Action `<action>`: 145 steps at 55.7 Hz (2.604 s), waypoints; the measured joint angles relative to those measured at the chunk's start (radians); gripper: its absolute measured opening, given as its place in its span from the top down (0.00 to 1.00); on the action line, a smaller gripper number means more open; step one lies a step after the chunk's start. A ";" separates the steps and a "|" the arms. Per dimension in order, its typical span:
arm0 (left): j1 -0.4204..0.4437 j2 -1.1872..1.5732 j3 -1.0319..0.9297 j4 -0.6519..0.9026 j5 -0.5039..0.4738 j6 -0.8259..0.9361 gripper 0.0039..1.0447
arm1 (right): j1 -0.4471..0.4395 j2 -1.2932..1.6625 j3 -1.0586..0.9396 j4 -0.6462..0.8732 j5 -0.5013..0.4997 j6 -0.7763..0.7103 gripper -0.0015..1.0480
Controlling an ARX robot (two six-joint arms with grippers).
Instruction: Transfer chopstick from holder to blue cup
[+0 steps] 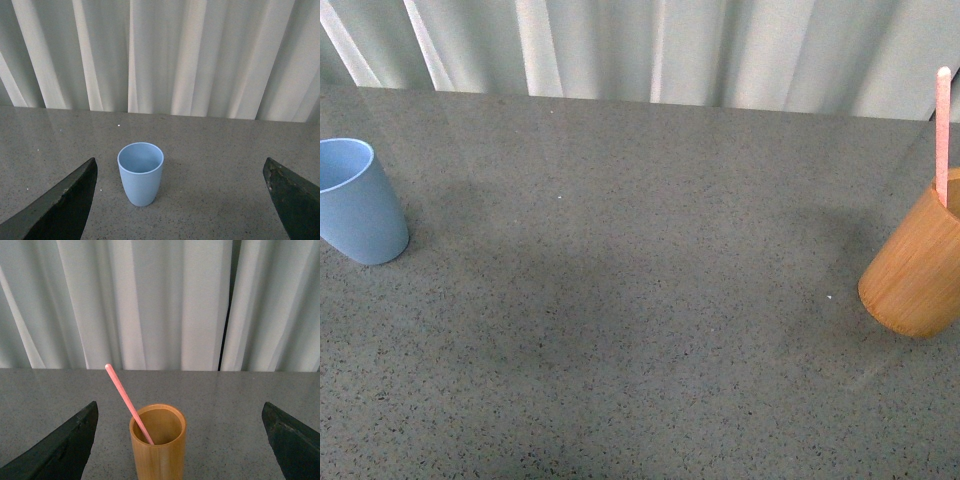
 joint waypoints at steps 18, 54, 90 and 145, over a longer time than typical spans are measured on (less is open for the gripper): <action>0.000 0.000 0.000 0.000 0.000 0.000 0.06 | 0.000 0.000 0.000 0.000 0.000 0.000 0.10; 0.000 0.000 0.000 0.000 0.000 0.000 0.06 | 0.000 0.000 0.000 0.000 0.000 0.000 0.10; 0.156 0.601 0.222 -0.024 -0.053 -0.076 0.06 | 0.000 0.000 0.000 0.000 0.000 0.000 0.10; 0.161 1.783 1.117 -0.345 -0.073 0.156 0.06 | 0.000 0.000 0.000 0.000 0.000 0.000 0.10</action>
